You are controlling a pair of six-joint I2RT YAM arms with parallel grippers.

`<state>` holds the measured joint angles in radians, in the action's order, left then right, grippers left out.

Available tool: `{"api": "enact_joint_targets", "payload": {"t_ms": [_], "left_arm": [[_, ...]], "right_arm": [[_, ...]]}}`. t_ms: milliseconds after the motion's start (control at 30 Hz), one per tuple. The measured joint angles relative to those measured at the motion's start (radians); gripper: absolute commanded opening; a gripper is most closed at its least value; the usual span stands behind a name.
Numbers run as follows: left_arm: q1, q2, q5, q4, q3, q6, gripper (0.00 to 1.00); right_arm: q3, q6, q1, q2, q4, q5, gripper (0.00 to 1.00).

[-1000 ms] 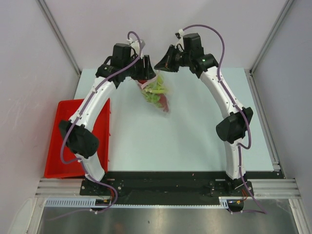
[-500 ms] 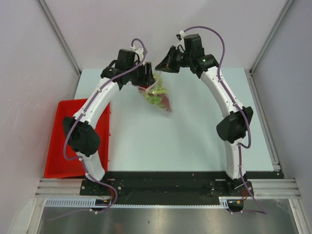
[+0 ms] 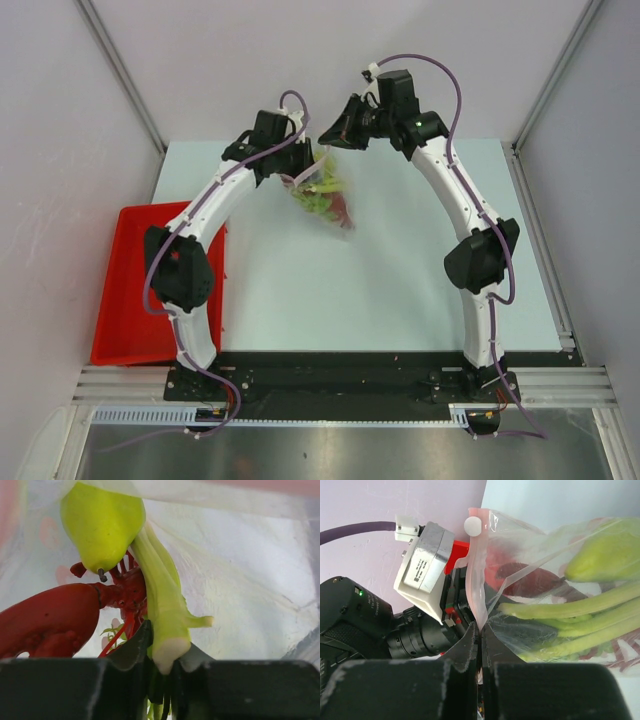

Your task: Open the zip-top bag and remove the fake food

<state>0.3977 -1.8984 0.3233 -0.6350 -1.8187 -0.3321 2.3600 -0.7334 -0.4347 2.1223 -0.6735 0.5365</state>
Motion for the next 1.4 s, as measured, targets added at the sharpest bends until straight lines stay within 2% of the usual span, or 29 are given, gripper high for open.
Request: {"api": "enact_joint_targets", "payload": {"t_ms": [33, 233, 500, 667, 933, 1200, 1400], "left_arm": [[0.000, -0.001, 0.001, -0.002, 0.000, -0.003, 0.00], [0.002, -0.001, -0.016, -0.024, -0.029, -0.009, 0.00], [0.002, -0.001, -0.032, -0.100, -0.214, -0.064, 0.00], [0.002, -0.001, -0.052, -0.170, -0.311, -0.079, 0.00], [0.002, 0.011, -0.087, -0.201, -0.319, -0.078, 0.00], [-0.001, 0.146, -0.042, -0.212, -0.325, -0.058, 0.00], [-0.001, 0.318, 0.005, -0.193, -0.308, -0.057, 0.00]], "right_arm": [[0.000, 0.001, 0.000, 0.000, -0.001, 0.000, 0.00], [-0.001, 0.038, 0.000, 0.000, -0.005, 0.000, 0.00], [-0.070, 0.127, -0.010, -0.035, -0.018, -0.006, 0.00], [-0.175, 0.147, -0.019, -0.096, 0.004, -0.030, 0.00], [-0.248, 0.177, -0.020, -0.137, 0.011, -0.094, 0.00], [-0.266, 0.185, -0.010, -0.137, -0.020, -0.179, 0.00], [-0.266, 0.185, 0.019, -0.137, -0.059, -0.227, 0.00]]}}
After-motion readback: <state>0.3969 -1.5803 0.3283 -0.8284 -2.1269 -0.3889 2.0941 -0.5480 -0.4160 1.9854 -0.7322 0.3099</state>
